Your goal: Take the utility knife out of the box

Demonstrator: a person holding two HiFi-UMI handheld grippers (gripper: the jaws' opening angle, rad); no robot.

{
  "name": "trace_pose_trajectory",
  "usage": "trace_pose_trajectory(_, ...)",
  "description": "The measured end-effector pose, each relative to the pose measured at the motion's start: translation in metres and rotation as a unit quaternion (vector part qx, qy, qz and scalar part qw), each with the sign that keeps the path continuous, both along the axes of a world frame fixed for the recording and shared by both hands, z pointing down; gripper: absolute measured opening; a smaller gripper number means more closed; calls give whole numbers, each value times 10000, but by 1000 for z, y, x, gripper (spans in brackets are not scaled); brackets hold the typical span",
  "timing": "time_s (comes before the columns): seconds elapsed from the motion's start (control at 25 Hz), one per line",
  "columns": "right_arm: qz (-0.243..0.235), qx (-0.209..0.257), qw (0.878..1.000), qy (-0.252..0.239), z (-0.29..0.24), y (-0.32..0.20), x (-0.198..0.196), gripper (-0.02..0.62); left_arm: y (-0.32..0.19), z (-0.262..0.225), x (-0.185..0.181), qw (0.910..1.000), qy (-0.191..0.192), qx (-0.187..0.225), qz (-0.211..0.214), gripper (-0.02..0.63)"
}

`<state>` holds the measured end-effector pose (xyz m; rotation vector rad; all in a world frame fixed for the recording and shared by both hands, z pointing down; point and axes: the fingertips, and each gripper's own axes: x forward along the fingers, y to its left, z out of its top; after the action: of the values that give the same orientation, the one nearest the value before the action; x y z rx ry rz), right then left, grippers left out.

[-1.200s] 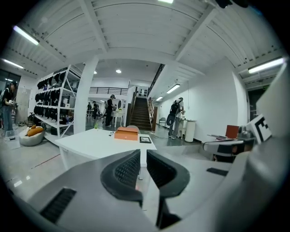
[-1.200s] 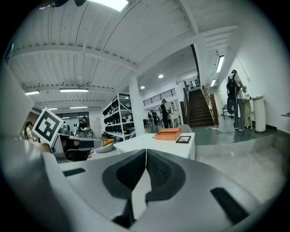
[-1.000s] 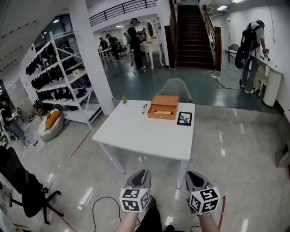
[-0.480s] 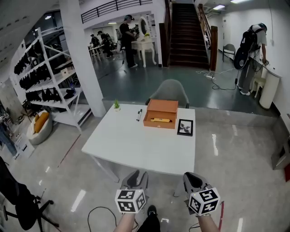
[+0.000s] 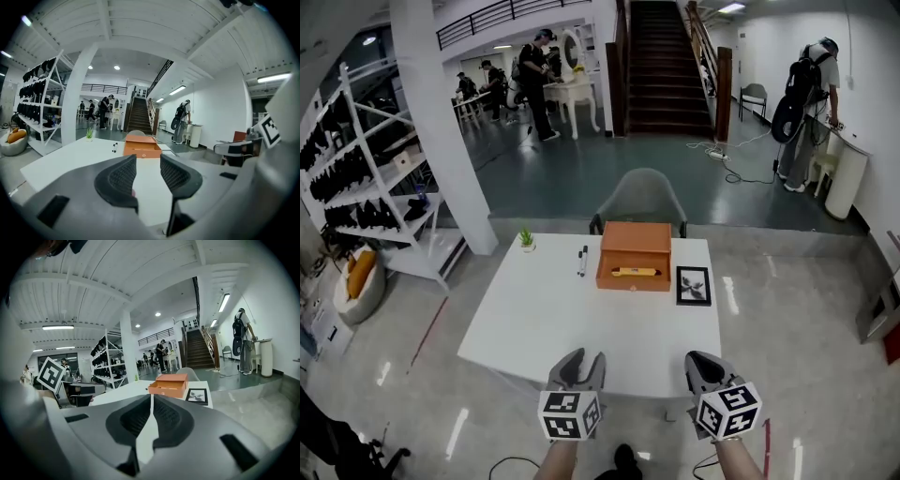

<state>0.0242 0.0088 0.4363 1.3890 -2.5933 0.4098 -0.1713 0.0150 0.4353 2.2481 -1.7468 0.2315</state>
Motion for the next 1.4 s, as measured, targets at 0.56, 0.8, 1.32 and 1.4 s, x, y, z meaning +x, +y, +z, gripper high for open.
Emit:
trace_pose_trajectory(0.56,322,-148,9993,153,9,-61,-38,0,-77,-2,-51,9998,-54,104,132,135)
trace_pose_trajectory(0.8,322,-163,9993,37,11,-90,-42,1,-108,1,-54,9993,-231,12,282,135)
trace_pose_trajectory(1.32,341,-278,9990,15,22,-177,-26,0,-211,11,-43,9941,-896,-116,601,137)
trace_pose_trajectory(1.4,338,-302,9990,22,25,-190,-23,0,-229,14,-41,9923,-1027,-148,675,137)
